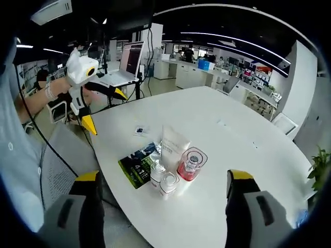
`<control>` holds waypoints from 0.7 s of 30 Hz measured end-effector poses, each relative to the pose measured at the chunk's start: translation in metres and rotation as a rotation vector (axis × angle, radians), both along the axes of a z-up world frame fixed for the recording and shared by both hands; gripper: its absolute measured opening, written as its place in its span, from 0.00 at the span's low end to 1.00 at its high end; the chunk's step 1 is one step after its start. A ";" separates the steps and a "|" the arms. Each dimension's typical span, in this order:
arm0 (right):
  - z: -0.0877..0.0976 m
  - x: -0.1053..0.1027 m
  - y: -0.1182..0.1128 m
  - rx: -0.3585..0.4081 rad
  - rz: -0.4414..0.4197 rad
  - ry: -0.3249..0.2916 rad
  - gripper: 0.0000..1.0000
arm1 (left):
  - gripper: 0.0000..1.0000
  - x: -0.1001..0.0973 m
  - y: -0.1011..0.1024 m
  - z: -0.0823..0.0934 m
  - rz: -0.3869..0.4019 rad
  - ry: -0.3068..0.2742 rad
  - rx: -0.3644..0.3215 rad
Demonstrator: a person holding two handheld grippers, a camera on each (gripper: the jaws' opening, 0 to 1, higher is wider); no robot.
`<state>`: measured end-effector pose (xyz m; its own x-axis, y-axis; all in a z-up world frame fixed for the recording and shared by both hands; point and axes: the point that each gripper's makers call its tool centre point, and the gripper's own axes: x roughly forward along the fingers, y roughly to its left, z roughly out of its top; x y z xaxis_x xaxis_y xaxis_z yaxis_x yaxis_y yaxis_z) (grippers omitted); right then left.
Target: Arrange the skincare products in the storage area until every visible bottle or jar stands upright without overlapping.
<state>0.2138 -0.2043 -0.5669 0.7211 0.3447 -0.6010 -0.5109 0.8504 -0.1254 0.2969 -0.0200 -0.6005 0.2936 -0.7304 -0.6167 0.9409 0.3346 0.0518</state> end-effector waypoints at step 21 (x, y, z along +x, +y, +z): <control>-0.023 -0.001 -0.009 -0.008 -0.030 0.041 1.00 | 0.97 0.010 -0.014 -0.012 -0.053 0.042 0.008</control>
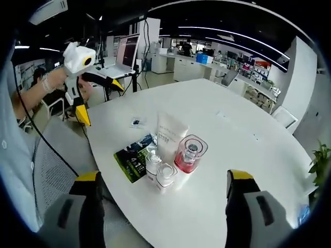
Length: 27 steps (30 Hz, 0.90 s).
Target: Arrange the skincare products in the storage area until every visible bottle or jar stands upright without overlapping.
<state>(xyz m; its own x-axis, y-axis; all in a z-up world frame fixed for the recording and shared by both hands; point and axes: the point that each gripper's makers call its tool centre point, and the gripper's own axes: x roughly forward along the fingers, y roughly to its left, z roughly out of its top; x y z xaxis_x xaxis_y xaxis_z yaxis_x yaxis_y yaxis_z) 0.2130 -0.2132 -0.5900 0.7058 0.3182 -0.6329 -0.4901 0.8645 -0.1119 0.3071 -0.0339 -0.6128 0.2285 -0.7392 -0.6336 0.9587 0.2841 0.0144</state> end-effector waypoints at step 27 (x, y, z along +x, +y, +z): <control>-0.015 0.002 -0.013 0.043 -0.052 0.036 1.00 | 0.70 0.026 -0.080 -0.057 -0.129 0.177 0.005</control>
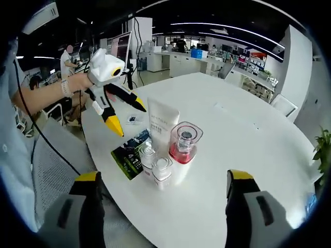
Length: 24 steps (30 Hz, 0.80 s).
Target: Arrange the skincare products in the storage area until every visible bottle or jar stands upright without overlapping.
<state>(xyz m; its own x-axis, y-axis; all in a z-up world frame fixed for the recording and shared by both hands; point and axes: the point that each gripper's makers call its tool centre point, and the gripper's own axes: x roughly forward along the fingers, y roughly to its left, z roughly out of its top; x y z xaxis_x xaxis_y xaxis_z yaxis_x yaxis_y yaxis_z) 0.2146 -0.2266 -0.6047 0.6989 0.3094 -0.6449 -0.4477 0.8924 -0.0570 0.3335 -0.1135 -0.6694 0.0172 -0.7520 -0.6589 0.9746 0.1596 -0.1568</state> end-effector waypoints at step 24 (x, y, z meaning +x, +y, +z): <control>-0.017 0.001 -0.003 0.048 -0.036 0.043 1.00 | 0.59 0.031 -0.028 -0.054 -0.002 0.133 0.112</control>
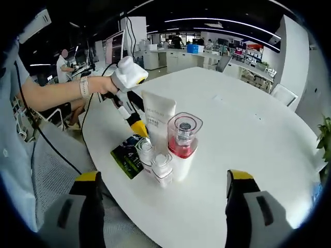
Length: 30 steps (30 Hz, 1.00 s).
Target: Arrange the skincare products in the storage area until every visible bottle or jar stands upright without overlapping.
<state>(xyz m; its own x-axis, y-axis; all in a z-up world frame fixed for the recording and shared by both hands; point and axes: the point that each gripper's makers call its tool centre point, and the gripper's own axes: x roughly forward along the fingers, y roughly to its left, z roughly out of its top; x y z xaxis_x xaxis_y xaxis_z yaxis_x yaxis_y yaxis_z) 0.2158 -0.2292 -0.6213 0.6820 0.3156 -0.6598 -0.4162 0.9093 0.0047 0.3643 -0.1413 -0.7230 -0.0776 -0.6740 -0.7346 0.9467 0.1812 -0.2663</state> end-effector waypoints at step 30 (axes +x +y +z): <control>-0.014 -0.001 -0.012 0.021 -0.019 0.034 1.00 | 0.60 0.030 -0.011 -0.016 0.024 0.022 0.073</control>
<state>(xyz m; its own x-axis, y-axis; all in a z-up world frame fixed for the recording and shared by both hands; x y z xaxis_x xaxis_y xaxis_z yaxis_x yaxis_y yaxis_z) 0.2149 -0.2410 -0.6357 0.6650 0.3167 -0.6764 -0.3981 0.9166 0.0378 0.3944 -0.1524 -0.7390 -0.0790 -0.6208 -0.7800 0.9360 0.2231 -0.2724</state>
